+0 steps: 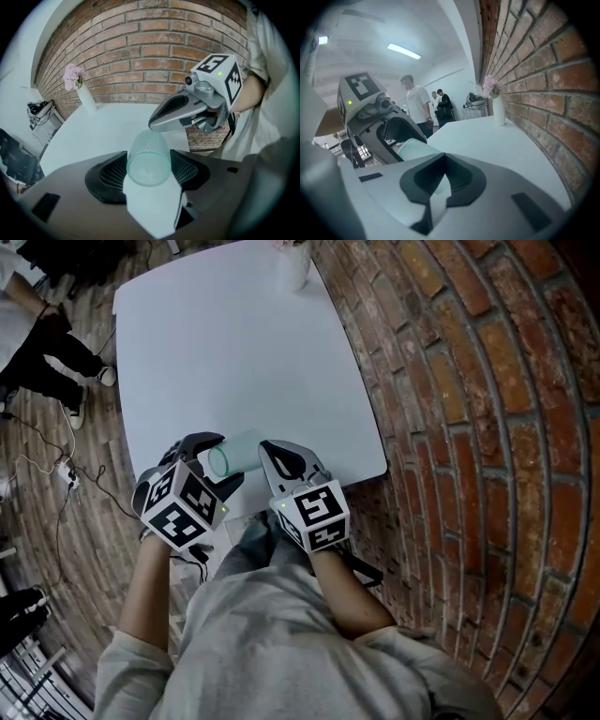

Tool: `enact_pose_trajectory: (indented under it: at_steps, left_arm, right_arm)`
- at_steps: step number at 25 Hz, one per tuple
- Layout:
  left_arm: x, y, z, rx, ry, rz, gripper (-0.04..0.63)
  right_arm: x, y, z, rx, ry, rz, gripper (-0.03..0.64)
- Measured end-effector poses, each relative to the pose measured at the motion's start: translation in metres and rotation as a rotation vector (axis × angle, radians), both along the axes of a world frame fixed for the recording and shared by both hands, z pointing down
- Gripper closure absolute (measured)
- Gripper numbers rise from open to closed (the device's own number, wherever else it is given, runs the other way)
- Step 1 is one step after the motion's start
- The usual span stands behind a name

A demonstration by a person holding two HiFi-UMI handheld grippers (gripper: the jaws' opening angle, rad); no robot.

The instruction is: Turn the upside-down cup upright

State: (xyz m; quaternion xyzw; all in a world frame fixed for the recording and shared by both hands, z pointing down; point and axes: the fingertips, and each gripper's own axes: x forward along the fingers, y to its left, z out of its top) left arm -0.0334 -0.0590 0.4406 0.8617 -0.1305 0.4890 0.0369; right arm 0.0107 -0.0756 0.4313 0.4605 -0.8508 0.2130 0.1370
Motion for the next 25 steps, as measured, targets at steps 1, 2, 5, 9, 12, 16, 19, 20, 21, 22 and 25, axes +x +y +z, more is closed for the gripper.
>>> enact_pose_trajectory:
  at_steps: [1,2,5,9,12,16,19,20,21,22,25]
  left_arm:
    - [0.001,0.0,-0.002,0.003,0.001,0.001,0.305]
    - [0.002,0.0,-0.003,0.005,0.003,0.002,0.307]
    - [0.005,0.0,-0.007,0.012,0.01,0.007,0.308]
    - [0.01,-0.001,-0.01,0.015,0.023,0.01,0.31]
    - [0.011,-0.001,-0.01,0.013,0.026,0.011,0.311]
    - [0.013,-0.001,-0.009,0.008,0.03,0.013,0.311]
    - [0.014,-0.001,-0.008,0.005,0.031,0.015,0.313]
    - [0.014,-0.001,-0.008,0.004,0.03,0.016,0.313]
    - [0.014,-0.002,-0.008,0.003,0.029,0.015,0.313]
    - [0.014,-0.002,-0.007,0.002,0.029,0.015,0.313]
    - [0.014,-0.002,-0.005,-0.003,0.025,0.017,0.313]
  right_arm:
    - [0.0,0.0,0.002,-0.004,-0.004,0.002,0.611]
    - [0.0,-0.001,0.004,-0.009,-0.009,0.004,0.611]
    - [-0.001,-0.001,0.01,-0.023,-0.02,0.008,0.611]
    - [-0.004,0.0,0.017,-0.044,-0.037,0.01,0.611]
    - [-0.006,0.001,0.022,-0.059,-0.047,0.009,0.611]
    - [-0.009,0.003,0.029,-0.08,-0.063,0.008,0.611]
    - [-0.011,0.004,0.031,-0.087,-0.069,0.005,0.611]
    - [-0.011,0.004,0.032,-0.089,-0.07,0.005,0.611]
    - [-0.012,0.004,0.033,-0.091,-0.072,0.004,0.611]
    - [-0.012,0.004,0.034,-0.093,-0.072,0.003,0.611]
    - [-0.014,0.004,0.037,-0.102,-0.073,0.002,0.611]
